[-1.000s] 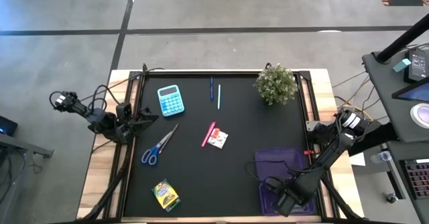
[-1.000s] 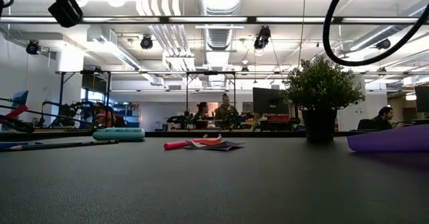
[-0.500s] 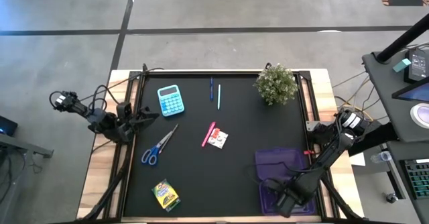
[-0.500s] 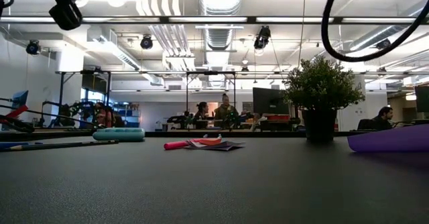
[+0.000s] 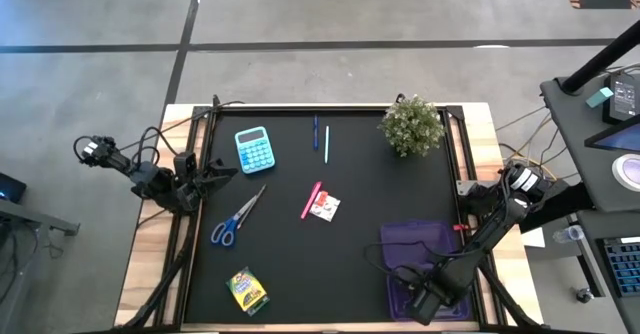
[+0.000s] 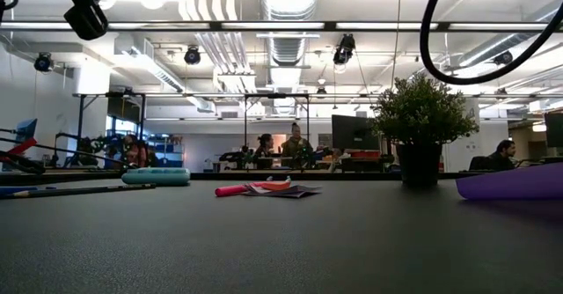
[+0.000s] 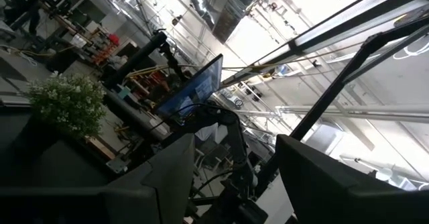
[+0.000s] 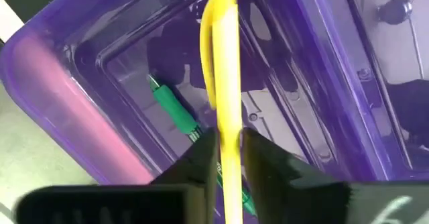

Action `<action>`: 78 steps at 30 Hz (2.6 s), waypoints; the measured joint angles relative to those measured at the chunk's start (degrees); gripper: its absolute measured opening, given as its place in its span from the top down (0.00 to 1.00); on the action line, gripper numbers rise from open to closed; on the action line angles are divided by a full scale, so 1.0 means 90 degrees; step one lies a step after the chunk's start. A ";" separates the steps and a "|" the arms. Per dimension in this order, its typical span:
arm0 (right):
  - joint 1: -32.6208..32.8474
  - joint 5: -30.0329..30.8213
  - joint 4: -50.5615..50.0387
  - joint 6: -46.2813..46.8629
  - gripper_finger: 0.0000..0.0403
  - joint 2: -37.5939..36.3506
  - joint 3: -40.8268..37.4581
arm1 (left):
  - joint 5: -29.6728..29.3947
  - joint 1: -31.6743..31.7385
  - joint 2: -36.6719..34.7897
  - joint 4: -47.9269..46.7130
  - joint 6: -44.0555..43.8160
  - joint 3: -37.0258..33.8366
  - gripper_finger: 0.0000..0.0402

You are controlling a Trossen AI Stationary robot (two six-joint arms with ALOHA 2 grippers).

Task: Pack school essentials
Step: Put the yellow pen into the purple supply box, then put the blue pencil into the purple supply box

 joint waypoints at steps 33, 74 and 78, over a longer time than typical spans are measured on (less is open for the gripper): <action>-0.0875 0.4119 -0.0155 0.1568 0.59 -0.0005 0.1831 | 0.0313 0.0000 0.1212 -0.0118 0.0819 0.0578 0.52; -0.1569 0.4175 -0.0157 0.1736 0.59 0.0000 0.1821 | 0.1655 0.2543 0.7055 -0.8257 -0.1559 0.3327 0.52; -0.1569 0.4176 -0.0145 0.1738 0.59 0.0000 0.1821 | 0.1850 0.2912 0.7465 -0.7782 -0.1227 0.3350 0.52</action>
